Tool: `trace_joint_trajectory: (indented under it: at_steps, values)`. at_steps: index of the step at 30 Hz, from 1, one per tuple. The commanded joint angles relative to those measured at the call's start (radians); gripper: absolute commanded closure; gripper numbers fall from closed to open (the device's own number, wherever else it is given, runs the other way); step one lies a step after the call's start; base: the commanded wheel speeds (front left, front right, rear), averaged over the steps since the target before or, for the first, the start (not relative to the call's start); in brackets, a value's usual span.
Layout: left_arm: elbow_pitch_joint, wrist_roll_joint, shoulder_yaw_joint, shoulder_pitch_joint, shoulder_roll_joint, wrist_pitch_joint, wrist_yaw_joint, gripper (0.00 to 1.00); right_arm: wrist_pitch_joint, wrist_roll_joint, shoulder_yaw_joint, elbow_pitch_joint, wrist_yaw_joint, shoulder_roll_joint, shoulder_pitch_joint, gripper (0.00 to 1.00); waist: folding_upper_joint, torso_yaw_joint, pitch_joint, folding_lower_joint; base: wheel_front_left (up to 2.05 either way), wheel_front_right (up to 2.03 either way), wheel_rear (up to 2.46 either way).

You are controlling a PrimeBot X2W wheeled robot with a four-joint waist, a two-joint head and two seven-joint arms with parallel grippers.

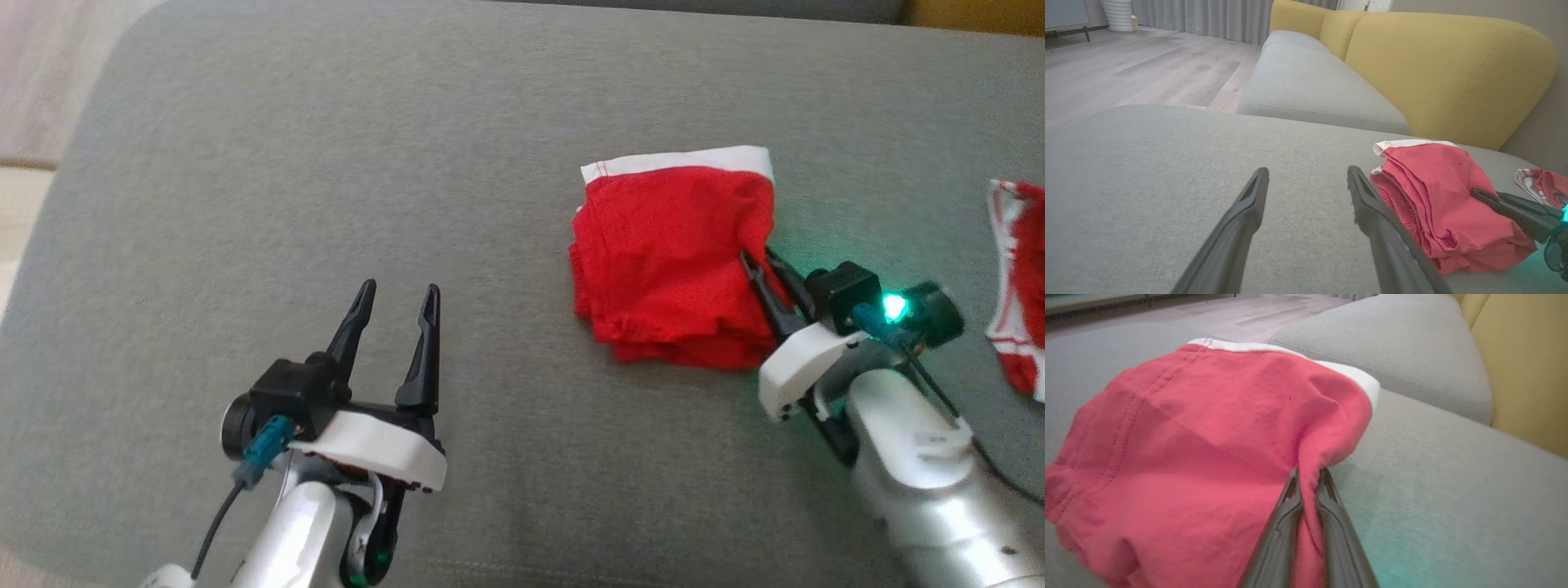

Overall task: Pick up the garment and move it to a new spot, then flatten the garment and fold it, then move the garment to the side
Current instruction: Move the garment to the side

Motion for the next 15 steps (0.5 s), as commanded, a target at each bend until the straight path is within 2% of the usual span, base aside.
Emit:
trace_joint_trajectory:
  at_steps: [1, 7, 15]
  values:
    - [-0.038, 0.002, 0.031, -0.038, 0.003, -0.012, 0.003, 0.00, -0.019, -0.033, 0.025, -0.038, -0.001, -0.029, -0.029, 1.00, 0.0000, -0.036, -0.010, 0.0000, 0.00, 0.00, 0.00]
    - [-0.048, 0.021, 0.052, -0.047, 0.003, -0.012, -0.007, 0.00, -0.027, -0.098, 0.110, -0.132, -0.001, -0.167, -0.056, 1.00, 0.0000, -0.151, 0.007, 0.0000, 0.00, 0.00, 0.00]
    - [-0.054, 0.061, 0.069, -0.134, 0.003, -0.012, -0.033, 0.00, 0.060, -0.004, 0.245, -0.251, -0.001, -0.437, -0.132, 1.00, 0.0000, -0.290, 0.131, 0.0000, 0.00, 0.00, 0.00]
